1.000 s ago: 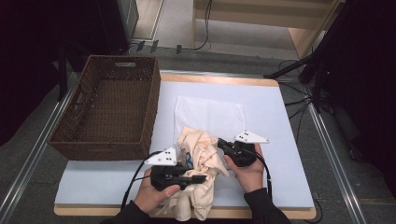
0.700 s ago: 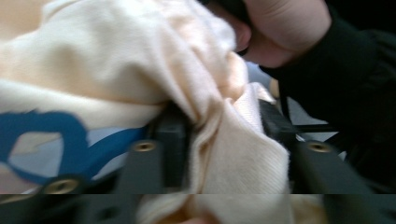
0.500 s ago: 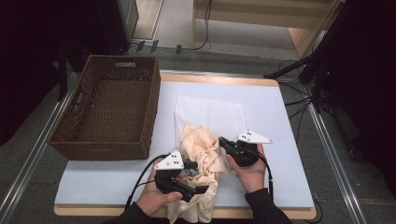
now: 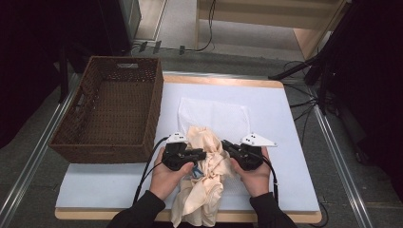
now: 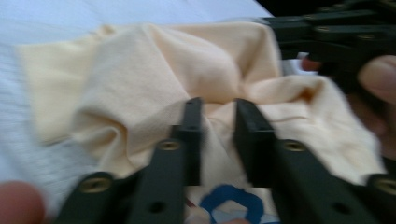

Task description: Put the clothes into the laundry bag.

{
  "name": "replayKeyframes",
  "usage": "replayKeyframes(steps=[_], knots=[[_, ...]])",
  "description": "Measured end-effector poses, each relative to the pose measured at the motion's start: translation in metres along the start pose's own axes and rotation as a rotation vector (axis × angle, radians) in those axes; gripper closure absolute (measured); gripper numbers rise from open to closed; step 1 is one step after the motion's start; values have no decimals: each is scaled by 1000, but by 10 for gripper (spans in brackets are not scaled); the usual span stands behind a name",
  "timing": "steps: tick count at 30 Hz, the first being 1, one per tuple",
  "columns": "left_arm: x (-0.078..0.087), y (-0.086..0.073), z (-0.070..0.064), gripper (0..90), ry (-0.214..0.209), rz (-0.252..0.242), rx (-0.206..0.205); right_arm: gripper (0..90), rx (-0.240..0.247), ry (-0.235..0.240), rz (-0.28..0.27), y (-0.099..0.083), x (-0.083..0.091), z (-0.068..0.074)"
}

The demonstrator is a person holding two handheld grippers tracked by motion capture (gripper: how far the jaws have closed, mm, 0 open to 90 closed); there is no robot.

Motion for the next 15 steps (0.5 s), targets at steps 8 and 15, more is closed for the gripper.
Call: replayKeyframes(steps=[8, 15], knots=[[-10, 3, -36, 885, -149, -10, -129, 892, -12, -3, -12, 3, -1, -5], [-38, 0, -59, 883, -148, 143, -256, 891, -36, 4, -16, 6, -2, -10]])
Point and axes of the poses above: each handheld gripper's, and its own axes: x roughly backward along the jaws, y roughly out of its top, z roughly to its left, the point moved 7 cm from there along -x, roughly forward along the jaws, and after that the axes turned 13 degrees about z, right-handed, at the moved point
